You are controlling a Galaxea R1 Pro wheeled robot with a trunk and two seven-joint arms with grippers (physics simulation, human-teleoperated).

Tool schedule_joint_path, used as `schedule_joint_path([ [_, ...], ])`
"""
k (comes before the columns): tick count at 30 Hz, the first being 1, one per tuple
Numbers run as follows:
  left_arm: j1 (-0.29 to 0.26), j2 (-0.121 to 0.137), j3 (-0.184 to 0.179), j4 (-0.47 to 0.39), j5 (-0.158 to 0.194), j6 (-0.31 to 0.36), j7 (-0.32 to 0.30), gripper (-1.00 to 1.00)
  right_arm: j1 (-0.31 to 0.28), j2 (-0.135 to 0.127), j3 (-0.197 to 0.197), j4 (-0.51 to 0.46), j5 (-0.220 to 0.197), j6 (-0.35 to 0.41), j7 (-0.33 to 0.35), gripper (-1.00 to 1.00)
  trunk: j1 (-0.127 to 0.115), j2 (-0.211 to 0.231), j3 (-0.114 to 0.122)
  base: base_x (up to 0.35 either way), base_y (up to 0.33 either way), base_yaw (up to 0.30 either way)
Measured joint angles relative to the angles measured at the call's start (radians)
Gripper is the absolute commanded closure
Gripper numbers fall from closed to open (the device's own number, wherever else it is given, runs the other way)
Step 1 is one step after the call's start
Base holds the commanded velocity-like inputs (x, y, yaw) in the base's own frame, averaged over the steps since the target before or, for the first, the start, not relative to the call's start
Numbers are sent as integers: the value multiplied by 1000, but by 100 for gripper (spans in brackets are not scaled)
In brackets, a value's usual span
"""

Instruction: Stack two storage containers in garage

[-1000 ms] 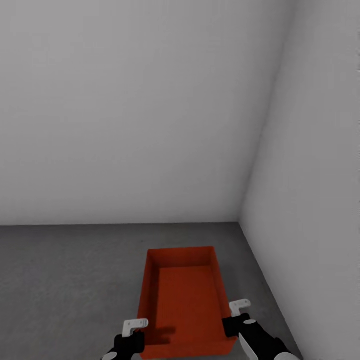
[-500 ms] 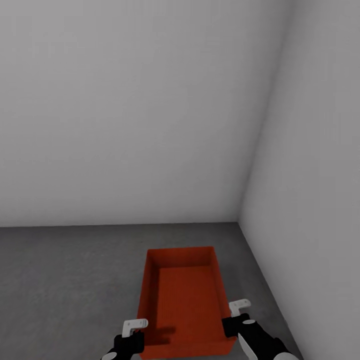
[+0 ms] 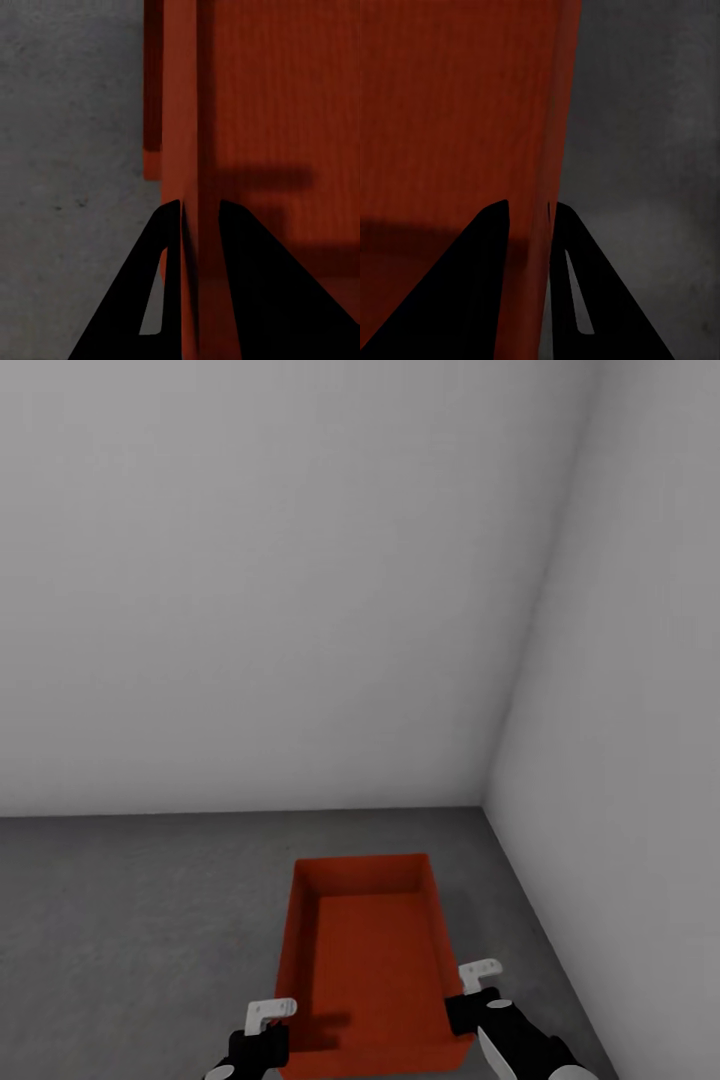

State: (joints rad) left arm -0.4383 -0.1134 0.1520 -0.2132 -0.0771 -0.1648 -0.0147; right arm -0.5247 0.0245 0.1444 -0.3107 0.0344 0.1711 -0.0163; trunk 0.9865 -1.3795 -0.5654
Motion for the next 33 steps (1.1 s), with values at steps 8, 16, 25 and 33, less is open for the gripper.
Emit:
schedule_joint_path([
  [8,0,7,2,-1,1,-1,-9,100,0,7,0,0,0,-1,-8,100,0,0,0,181,100,0],
  [16,0,6,2,-2,0,-1,-7,100,0,6,0,0,0,-2,-7,100,0,0,0,166,39,0],
  [25,0,7,2,-3,1,-1,-8,100,-1,7,0,0,0,-2,-8,100,0,0,0,77,19,0],
  [33,0,6,1,-3,1,-1,-8,100,0,7,0,0,-1,-3,-8,100,0,0,0,119,62,0],
])
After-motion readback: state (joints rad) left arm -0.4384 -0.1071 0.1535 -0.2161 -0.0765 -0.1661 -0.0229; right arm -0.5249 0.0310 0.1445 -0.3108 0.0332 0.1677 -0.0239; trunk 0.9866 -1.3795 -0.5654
